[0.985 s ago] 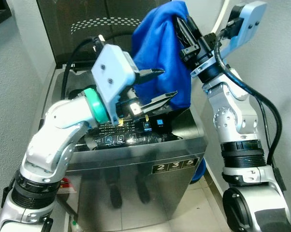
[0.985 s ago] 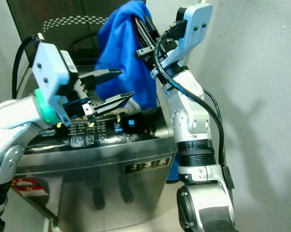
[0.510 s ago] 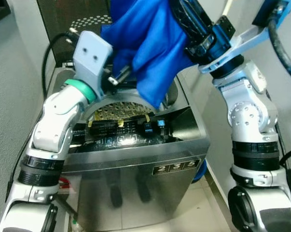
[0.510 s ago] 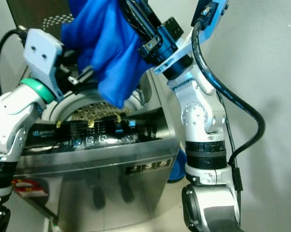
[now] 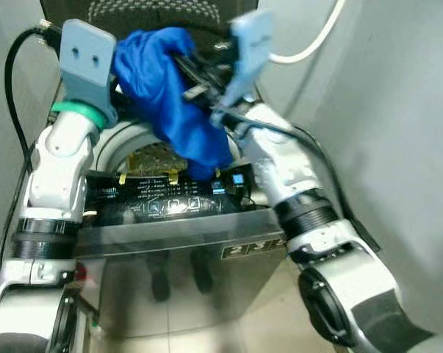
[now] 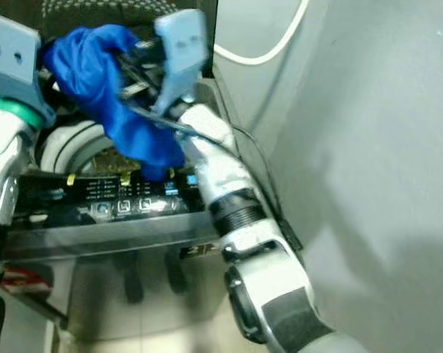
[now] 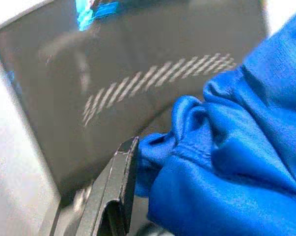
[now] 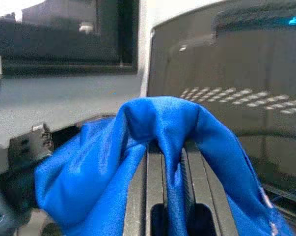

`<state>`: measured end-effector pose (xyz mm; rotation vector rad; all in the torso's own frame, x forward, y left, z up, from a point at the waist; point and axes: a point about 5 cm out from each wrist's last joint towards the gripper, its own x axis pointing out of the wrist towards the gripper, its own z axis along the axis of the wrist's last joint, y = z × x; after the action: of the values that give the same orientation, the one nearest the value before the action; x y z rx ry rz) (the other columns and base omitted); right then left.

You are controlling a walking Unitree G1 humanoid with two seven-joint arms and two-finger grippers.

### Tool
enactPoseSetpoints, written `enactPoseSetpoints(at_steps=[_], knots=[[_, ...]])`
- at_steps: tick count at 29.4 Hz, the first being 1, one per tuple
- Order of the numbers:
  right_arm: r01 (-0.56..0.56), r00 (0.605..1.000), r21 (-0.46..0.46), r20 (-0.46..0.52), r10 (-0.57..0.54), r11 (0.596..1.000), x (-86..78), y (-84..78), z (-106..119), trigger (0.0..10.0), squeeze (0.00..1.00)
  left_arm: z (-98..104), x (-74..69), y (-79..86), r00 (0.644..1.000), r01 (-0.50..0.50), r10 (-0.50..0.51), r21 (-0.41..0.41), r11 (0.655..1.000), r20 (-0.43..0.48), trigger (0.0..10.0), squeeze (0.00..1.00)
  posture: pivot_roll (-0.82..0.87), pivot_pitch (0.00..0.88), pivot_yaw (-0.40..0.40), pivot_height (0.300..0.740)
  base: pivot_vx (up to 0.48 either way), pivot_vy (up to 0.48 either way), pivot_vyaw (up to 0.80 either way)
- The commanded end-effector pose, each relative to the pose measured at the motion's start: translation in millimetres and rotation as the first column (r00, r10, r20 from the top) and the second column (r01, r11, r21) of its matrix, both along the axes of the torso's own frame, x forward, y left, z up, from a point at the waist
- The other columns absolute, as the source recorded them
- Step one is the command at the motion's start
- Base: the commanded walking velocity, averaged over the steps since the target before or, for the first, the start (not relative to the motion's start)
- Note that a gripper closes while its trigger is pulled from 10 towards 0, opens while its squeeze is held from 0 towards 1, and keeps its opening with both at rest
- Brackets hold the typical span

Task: Clothes washing

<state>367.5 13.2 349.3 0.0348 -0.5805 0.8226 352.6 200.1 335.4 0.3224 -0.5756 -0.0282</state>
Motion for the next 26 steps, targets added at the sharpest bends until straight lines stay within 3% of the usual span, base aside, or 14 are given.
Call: enactPoseSetpoints(at_steps=[1,3,4,5,9,13,14,15,16,18,19,20,23,26], knots=[[0.020,0.999,0.003,0.028,-0.020,1.000,-2.2,8.1,5.7,10.0,0.00,3.8,-4.8,-1.8,1.000,-0.013,0.013,0.004,1.000,0.024,10.0,0.00,0.15,0.146,-0.062,0.740,0.000,0.000,0.00],[0.023,1.000,-0.005,0.020,-0.023,1.000,-2.7,15.3,5.0,10.0,0.00,-0.1,-9.4,1.3,0.999,-0.035,0.035,-0.002,0.999,0.021,10.0,0.00,0.18,0.151,-0.080,0.740,0.000,0.000,0.00],[0.015,1.000,-0.046,0.018,-0.014,0.999,-5.0,26.4,-3.0,10.0,0.00,-10.9,-23.9,7.2,0.998,-0.060,0.060,-0.010,0.998,-0.006,10.0,0.00,0.22,0.159,-0.093,0.740,0.000,0.000,0.00],[0.004,1.000,-0.058,0.014,-0.003,0.998,-5.8,29.3,-6.5,10.0,0.00,-14.4,-28.9,8.6,0.998,-0.064,0.064,-0.009,0.998,-0.013,10.0,0.00,0.22,0.159,-0.093,0.740,0.000,0.000,0.00],[-0.005,1.000,-0.096,0.011,0.006,0.995,-6.3,32.5,-14.7,10.0,0.00,-19.2,-36.7,10.4,0.998,-0.063,0.063,-0.016,0.998,-0.032,10.0,0.00,0.24,0.163,-0.094,0.740,0.000,0.000,0.00],[0.055,0.998,-0.171,0.024,-0.051,0.984,-2.1,35.1,-27.0,10.0,0.00,-23.2,-46.4,12.0,0.996,-0.063,0.061,-0.033,0.997,-0.057,10.0,0.00,0.25,0.164,-0.092,0.740,0.000,0.000,0.00],[0.137,0.991,-0.179,0.040,-0.131,0.974,2.8,31.5,-29.1,10.0,1.00,-22.5,-51.1,11.5,0.997,-0.059,0.056,-0.044,0.997,-0.059,10.0,0.00,0.26,0.164,-0.087,0.740,0.000,0.000,0.00],[0.208,0.978,-0.157,0.045,-0.203,0.965,7.4,25.7,-27.7,10.0,1.00,-20.5,-53.8,10.2,0.998,-0.051,0.048,-0.051,0.997,-0.051,10.0,0.00,0.26,0.164,-0.083,0.740,0.000,0.000,0.00],[0.208,0.978,-0.157,0.045,-0.203,0.965,7.4,25.7,-27.7,10.0,1.00,-20.5,-53.8,10.2,0.998,-0.051,0.048,-0.051,0.997,-0.051,10.0,0.00,0.26,0.164,-0.083,0.740,0.000,0.000,0.00],[0.367,0.930,-0.081,0.066,-0.362,0.927,17.0,5.4,-17.7,10.0,1.00,-13.9,-57.3,4.9,0.999,-0.018,0.016,-0.056,0.998,-0.037,10.0,0.00,0.25,0.160,-0.069,0.740,0.000,0.000,0.00],[0.367,0.930,-0.081,0.066,-0.362,0.927,17.0,5.4,-17.7,10.0,1.00,-13.9,-57.3,4.9,0.999,-0.018,0.016,-0.056,0.998,-0.037,10.0,0.00,0.25,0.160,-0.069,0.740,0.000,0.000,0.00],[0.430,0.901,-0.056,0.083,-0.425,0.901,20.7,-5.0,-13.3,10.0,1.00,-11.0,-58.8,2.2,0.999,-0.003,0.001,-0.044,0.999,-0.039,10.0,0.00,0.25,0.158,-0.065,0.740,0.000,0.000,0.00],[0.475,0.879,-0.067,0.087,-0.469,0.877,26.7,-19.6,-11.8,10.0,1.00,-7.2,-61.0,-3.2,0.996,0.062,-0.065,-0.043,0.997,-0.069,10.0,0.00,0.23,0.153,-0.045,0.740,0.000,0.000,0.00],[0.471,0.882,-0.082,0.074,-0.466,0.878,29.1,-23.9,-12.6,10.0,1.00,-6.7,-62.2,-5.1,0.991,0.096,-0.099,-0.045,0.994,-0.090,10.0,0.00,0.23,0.151,-0.036,0.740,0.000,0.000,0.00]])
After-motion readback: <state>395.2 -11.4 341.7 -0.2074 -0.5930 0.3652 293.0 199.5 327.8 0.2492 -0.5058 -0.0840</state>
